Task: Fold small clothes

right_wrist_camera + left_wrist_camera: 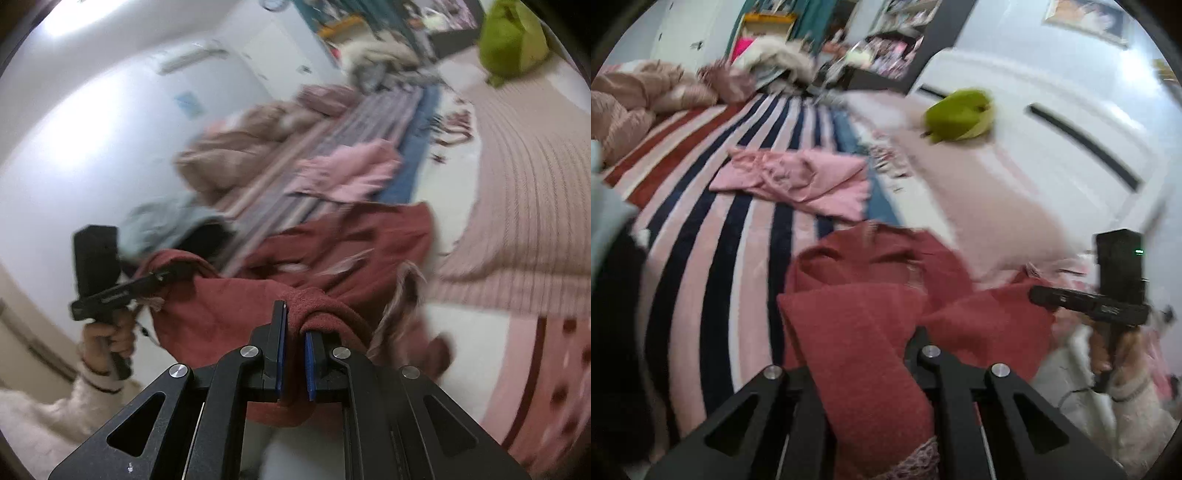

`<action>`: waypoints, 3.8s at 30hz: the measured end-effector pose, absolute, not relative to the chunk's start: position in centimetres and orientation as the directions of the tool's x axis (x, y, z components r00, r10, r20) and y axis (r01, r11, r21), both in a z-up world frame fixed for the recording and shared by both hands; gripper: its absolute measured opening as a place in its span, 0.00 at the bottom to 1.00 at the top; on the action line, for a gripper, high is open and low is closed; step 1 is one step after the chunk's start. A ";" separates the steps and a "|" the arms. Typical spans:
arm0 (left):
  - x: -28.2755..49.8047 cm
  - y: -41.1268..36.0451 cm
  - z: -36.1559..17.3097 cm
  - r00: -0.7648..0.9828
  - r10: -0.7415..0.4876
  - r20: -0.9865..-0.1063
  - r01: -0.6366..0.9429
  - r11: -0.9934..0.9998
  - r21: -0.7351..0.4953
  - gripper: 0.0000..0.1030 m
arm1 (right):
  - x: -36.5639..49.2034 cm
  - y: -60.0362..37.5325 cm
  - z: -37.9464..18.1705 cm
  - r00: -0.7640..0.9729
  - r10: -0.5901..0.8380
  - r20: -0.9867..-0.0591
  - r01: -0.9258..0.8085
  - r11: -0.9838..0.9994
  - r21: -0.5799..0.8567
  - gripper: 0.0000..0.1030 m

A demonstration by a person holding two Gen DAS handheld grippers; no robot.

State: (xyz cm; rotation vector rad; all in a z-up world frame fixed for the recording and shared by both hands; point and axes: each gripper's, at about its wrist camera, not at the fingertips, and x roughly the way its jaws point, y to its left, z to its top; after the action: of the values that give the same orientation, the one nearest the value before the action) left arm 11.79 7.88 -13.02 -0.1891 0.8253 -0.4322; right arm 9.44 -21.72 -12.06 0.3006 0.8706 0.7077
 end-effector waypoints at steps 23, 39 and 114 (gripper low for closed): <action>7.4 4.5 -18.4 0.349 -0.497 -0.794 0.496 0.817 -0.293 0.13 | 7.4 -19.5 -16.8 0.279 0.633 -0.722 -0.468 0.746 0.473 0.13; 21.9 9.9 -14.4 0.628 -0.302 -0.717 0.218 0.953 -0.211 0.58 | 22.8 -23.2 -13.7 0.569 0.392 -0.723 -0.234 0.920 0.315 0.10; 6.2 5.3 -15.2 0.663 -0.457 -0.593 0.282 0.886 -0.368 0.15 | 5.0 -12.6 -17.8 0.420 0.599 -0.681 -0.457 0.789 0.411 0.27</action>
State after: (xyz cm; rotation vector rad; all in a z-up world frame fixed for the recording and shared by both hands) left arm 6.20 5.35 -15.17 -0.2546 0.7358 -0.4226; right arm 5.05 -12.55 -17.75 0.1720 0.9237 0.6657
